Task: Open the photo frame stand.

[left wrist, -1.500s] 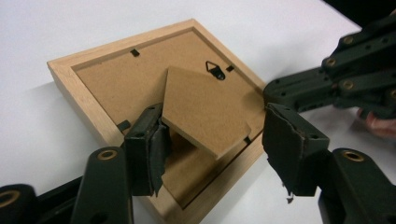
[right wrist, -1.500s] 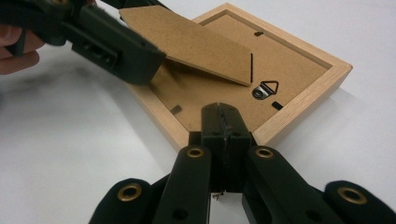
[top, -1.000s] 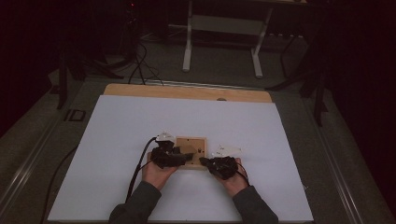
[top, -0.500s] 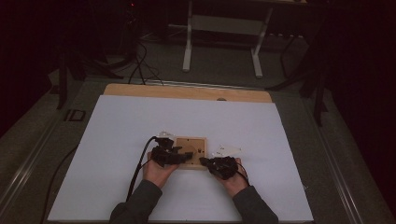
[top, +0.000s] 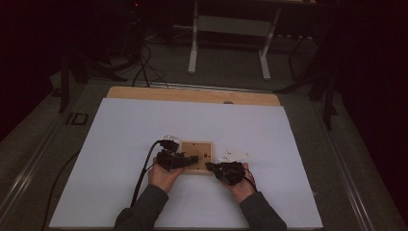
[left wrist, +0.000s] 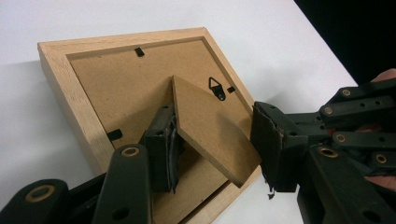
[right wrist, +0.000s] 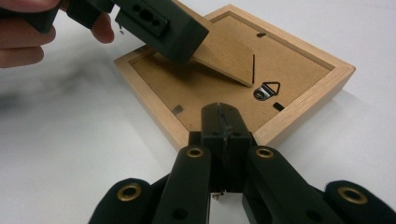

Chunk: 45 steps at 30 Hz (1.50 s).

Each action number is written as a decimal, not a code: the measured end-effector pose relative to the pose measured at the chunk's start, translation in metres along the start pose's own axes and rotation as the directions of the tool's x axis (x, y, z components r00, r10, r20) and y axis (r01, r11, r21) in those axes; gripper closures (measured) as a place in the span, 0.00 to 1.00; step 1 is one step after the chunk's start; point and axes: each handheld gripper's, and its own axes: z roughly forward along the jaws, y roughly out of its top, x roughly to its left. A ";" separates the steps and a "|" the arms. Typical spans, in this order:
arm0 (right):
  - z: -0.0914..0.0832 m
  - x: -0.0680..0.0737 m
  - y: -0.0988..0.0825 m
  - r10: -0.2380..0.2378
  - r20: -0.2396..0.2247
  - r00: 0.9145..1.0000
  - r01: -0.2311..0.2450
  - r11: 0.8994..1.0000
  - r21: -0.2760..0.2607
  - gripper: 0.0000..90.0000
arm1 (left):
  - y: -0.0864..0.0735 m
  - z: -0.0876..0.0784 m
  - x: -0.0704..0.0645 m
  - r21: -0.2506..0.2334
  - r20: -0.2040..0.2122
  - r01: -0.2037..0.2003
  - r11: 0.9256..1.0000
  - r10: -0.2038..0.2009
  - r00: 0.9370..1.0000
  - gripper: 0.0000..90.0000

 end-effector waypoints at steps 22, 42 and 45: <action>-0.001 0.002 0.000 -0.025 0.008 1.000 0.025 1.000 0.001 0.95 | 0.004 -0.004 0.001 0.010 -0.054 0.002 1.000 -0.001 0.999 0.70; 0.000 0.001 0.000 -0.014 0.001 1.000 0.014 1.000 -0.001 0.96 | 0.004 0.003 0.005 0.064 -0.004 0.038 0.997 -0.038 0.999 0.64; 0.000 0.001 0.000 -0.015 0.002 1.000 0.015 1.000 -0.002 0.96 | 0.005 0.003 0.005 0.061 -0.003 0.041 0.997 -0.041 0.999 0.65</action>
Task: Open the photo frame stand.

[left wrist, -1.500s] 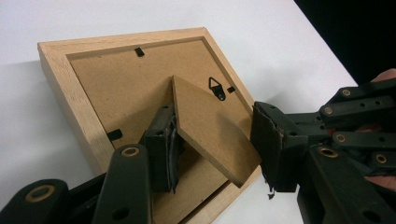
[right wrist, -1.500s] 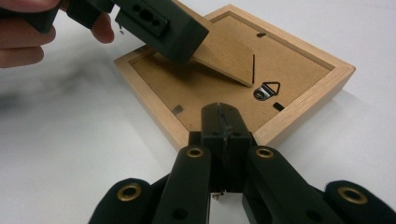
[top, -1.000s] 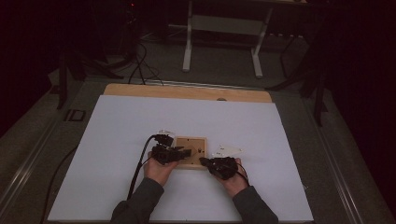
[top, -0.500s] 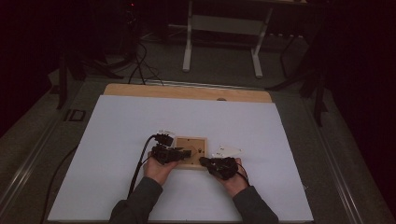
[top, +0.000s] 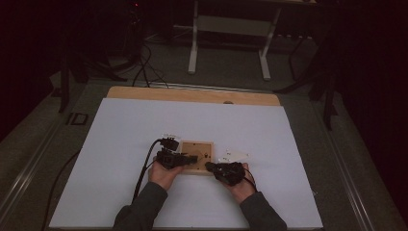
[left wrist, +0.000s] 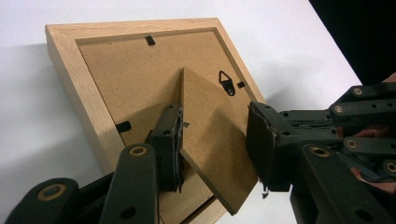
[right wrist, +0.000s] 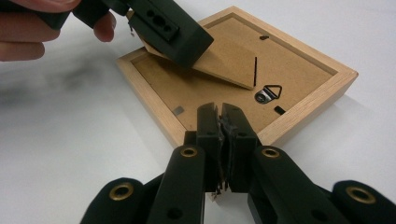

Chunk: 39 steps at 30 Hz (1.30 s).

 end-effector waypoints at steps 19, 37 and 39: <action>-0.004 0.001 0.003 -0.021 -0.008 1.000 0.021 1.000 0.000 0.73 | -0.004 -0.003 -0.008 -0.011 -0.041 -0.067 0.998 0.067 0.997 0.66; -0.026 -0.029 0.010 0.078 0.060 0.995 -0.076 0.997 -0.031 0.67 | -0.016 -0.010 -0.021 -0.067 -0.075 -0.204 0.977 0.199 0.977 0.66; -0.025 -0.031 0.011 0.085 0.059 0.995 -0.084 0.996 -0.025 0.65 | -0.017 -0.011 -0.023 -0.071 -0.081 -0.229 0.971 0.223 0.971 0.66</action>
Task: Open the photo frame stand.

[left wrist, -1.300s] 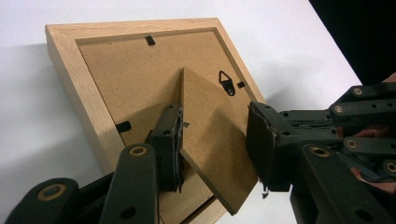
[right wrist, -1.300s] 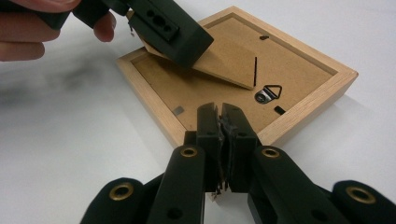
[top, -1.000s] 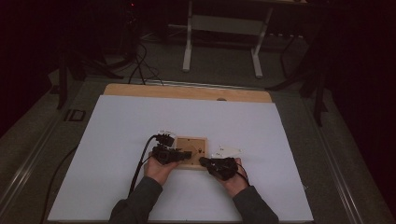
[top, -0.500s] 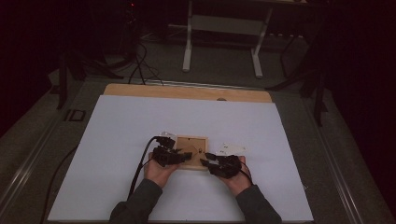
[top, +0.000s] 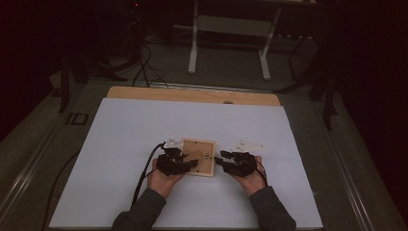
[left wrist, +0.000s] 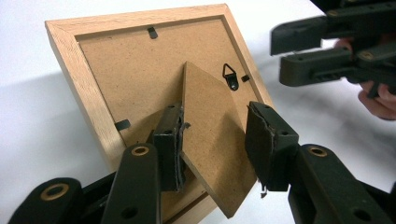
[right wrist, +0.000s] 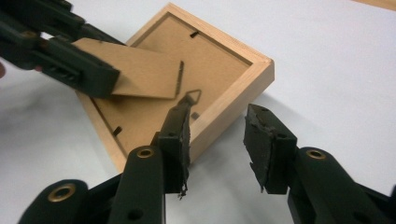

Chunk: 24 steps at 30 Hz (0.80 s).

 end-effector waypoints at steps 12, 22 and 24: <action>0.011 -0.008 0.007 0.068 -0.059 0.996 -0.066 0.998 0.021 0.54 | -0.006 -0.006 -0.007 -0.028 -0.001 -0.080 0.996 0.080 0.997 0.67; 0.018 -0.017 0.010 0.147 -0.113 0.983 -0.145 0.989 0.027 0.50 | -0.013 -0.010 -0.011 -0.052 -0.004 -0.141 0.989 0.141 0.990 0.67; 0.019 -0.019 0.010 0.164 -0.135 0.977 -0.162 0.986 0.026 0.49 | -0.014 -0.011 -0.012 -0.056 -0.004 -0.153 0.987 0.153 0.988 0.67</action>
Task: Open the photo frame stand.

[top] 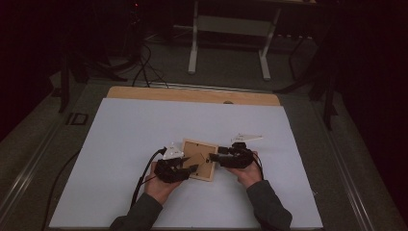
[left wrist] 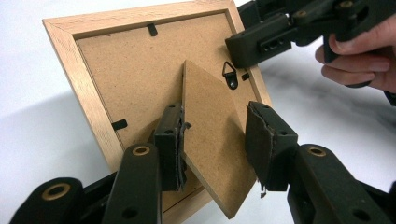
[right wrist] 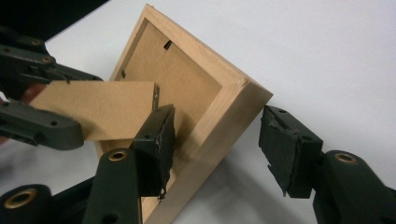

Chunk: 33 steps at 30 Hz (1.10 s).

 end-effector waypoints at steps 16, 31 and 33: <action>-0.006 0.000 0.001 0.033 -0.088 0.996 -0.037 0.998 -0.048 0.59 | -0.004 -0.004 0.003 0.011 0.072 -0.034 0.999 0.033 0.997 0.69; -0.016 0.009 0.011 -0.035 -0.032 0.999 0.031 0.994 -0.104 0.66 | 0.000 0.005 0.006 0.031 0.029 -0.049 0.998 0.049 0.998 0.73; -0.017 0.010 0.011 -0.038 -0.026 0.999 0.035 0.994 -0.108 0.66 | 0.000 0.006 0.007 0.030 0.026 -0.049 0.998 0.048 0.998 0.73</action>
